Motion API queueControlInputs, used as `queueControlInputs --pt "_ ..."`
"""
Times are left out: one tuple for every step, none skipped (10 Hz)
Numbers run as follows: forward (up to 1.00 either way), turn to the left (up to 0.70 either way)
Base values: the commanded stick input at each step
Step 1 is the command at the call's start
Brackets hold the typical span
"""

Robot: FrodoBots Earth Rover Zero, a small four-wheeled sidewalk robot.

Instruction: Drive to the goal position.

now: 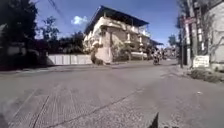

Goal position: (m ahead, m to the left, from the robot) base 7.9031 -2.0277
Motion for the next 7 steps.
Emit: queueControlInputs --pt "0.7 -0.35" --pt "0.7 -0.35" --pt "0.7 -0.35" --pt "0.7 -0.35" --pt "0.7 -0.35" --pt "0.7 -0.35" --pt "0.7 -0.19"
